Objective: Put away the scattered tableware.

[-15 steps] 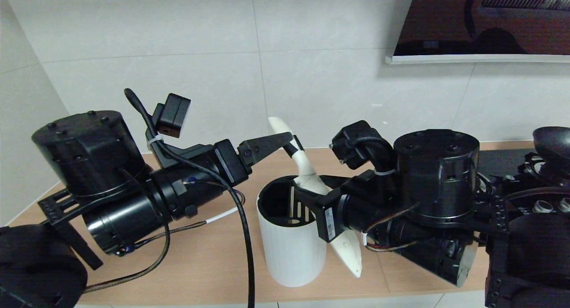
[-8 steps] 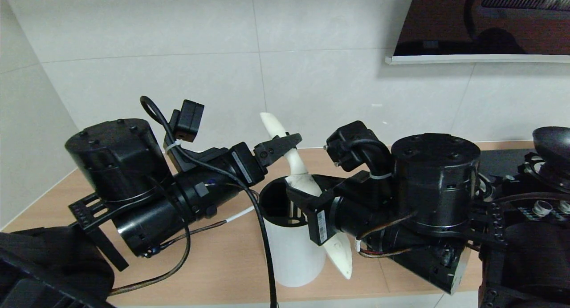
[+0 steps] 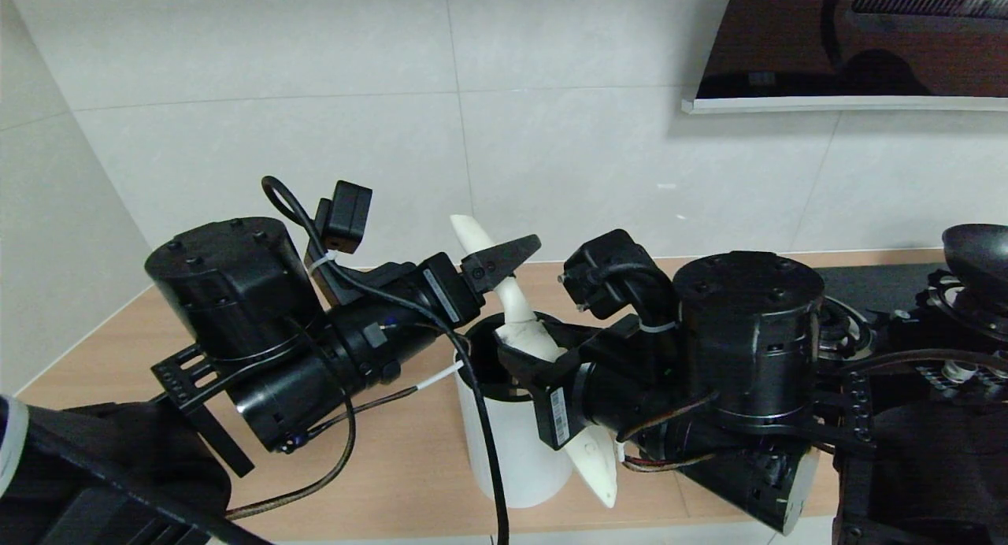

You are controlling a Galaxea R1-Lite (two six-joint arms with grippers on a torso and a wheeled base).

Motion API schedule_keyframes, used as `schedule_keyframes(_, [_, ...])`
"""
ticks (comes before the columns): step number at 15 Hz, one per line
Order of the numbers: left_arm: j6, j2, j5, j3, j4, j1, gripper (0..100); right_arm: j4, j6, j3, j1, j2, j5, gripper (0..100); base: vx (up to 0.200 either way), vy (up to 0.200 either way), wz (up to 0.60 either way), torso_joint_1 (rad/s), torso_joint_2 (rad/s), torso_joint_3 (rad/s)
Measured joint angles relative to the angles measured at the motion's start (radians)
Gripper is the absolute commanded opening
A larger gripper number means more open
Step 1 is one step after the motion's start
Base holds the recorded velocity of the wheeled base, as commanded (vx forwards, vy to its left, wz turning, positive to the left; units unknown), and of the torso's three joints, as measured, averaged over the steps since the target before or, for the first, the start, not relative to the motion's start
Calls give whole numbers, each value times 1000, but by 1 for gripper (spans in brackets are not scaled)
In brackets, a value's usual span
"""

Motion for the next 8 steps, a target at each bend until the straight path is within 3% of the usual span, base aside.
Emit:
schedule_keyframes(3, [0,4,0,0,0,0,100,0,0,1,1,1,-1,0,0,0,0,0,0,0])
schedule_keyframes(4, [0,5,0,0,1,1,0,0,-1,3,1,1,-1,0,0,0,0,0,0,0])
schedule_keyframes(8, [0,7,-3,6,2,1,0,-4,-1,7,7,0,-2,0,0,0,0,0,0,0])
